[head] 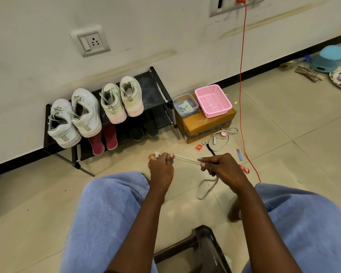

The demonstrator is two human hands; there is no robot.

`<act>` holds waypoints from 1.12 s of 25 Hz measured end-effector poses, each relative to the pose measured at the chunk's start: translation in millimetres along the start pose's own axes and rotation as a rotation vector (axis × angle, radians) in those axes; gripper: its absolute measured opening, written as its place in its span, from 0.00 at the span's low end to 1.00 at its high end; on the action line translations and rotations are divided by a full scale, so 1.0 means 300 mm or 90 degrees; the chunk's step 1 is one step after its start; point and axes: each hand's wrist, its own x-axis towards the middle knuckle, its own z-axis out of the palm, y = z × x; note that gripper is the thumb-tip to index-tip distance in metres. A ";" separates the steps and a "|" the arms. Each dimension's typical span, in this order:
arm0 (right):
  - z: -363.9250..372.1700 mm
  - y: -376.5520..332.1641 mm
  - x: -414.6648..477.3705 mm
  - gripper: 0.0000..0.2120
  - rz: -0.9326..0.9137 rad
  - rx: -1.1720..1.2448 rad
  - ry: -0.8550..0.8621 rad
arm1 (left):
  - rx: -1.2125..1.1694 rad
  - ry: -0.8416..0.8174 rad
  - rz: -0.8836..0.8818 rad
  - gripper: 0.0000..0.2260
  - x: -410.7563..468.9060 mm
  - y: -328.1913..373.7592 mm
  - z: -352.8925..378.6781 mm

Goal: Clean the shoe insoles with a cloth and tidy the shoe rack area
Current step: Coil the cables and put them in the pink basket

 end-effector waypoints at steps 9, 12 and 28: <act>0.021 0.002 0.024 0.10 -0.139 -0.195 0.161 | 0.034 -0.005 0.060 0.17 -0.003 0.017 -0.012; 0.049 -0.025 0.018 0.09 -0.167 -0.192 0.151 | 0.023 -0.134 0.162 0.16 -0.040 0.056 0.032; -0.016 0.003 0.020 0.10 -0.070 -0.177 0.089 | 0.004 0.024 -0.071 0.16 0.034 -0.035 -0.024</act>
